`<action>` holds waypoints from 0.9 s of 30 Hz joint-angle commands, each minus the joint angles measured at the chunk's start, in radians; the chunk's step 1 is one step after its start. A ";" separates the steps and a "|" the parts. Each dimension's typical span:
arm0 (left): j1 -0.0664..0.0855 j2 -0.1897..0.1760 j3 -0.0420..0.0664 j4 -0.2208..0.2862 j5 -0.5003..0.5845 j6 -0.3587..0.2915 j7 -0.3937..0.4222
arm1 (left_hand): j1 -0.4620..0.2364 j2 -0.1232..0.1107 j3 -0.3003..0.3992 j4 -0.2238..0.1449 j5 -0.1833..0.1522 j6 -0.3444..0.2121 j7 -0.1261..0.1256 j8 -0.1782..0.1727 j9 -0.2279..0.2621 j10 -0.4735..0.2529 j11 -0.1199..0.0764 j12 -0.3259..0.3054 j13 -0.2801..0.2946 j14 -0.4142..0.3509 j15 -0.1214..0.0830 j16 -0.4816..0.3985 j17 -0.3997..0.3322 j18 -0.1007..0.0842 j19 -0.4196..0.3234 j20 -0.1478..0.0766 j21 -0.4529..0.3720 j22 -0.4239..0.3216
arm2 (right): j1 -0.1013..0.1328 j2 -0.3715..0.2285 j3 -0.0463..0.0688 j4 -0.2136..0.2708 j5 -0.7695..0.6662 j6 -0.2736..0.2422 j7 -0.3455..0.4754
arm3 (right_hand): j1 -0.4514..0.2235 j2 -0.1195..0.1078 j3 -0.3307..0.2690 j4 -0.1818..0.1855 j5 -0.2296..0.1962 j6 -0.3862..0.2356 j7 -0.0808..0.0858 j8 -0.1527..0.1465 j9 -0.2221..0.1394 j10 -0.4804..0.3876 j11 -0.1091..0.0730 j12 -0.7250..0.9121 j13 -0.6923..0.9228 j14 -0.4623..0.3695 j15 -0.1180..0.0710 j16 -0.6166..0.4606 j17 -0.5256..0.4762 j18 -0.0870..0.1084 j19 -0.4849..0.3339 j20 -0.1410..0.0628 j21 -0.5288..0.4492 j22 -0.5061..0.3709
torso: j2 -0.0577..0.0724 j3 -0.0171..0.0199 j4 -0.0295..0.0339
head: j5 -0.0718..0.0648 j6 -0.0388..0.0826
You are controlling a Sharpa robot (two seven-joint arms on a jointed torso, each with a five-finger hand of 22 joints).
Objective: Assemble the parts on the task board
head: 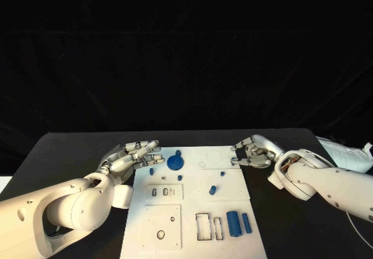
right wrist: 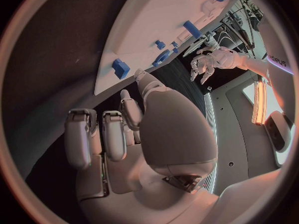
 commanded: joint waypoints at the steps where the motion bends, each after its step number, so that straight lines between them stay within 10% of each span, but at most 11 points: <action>1: 0.000 0.002 0.000 0.000 0.000 0.024 0.009 | 0.002 0.009 -0.001 -0.007 -0.006 0.001 0.001 -0.003 -0.001 0.001 0.001 -0.005 -0.001 0.002 0.005 -0.004 0.001 0.005 0.007 -0.001 -0.006 -0.002 | -0.005 0.004 0.000 -0.009 -0.017 0.030 0.011 | 0.003 -0.003 -0.004 -0.003 0.005 -0.010 0.000 -0.005 -0.001 -0.002 0.000 -0.002 0.000 0.080 0.004 0.000 0.150 -0.013 -0.001 0.003 -0.006 0.036 | 0.000 -0.0003 0.0005 | 0.002 -0.003; 27: 0.000 0.001 0.000 0.000 0.000 0.023 0.007 | 0.002 0.009 -0.001 -0.007 -0.006 0.001 0.001 -0.003 -0.001 0.001 0.001 -0.005 -0.001 0.002 0.005 -0.004 0.001 0.005 0.007 -0.001 -0.006 -0.002 | -0.024 0.024 0.000 -0.048 -0.031 0.055 0.006 | 0.007 0.035 0.007 -0.016 -0.008 0.028 -0.006 0.010 0.006 0.011 -0.005 0.023 0.018 0.085 0.000 0.011 0.169 -0.016 0.007 0.001 0.001 0.051 | -0.002 -0.0016 -0.0008 | 0.005 -0.008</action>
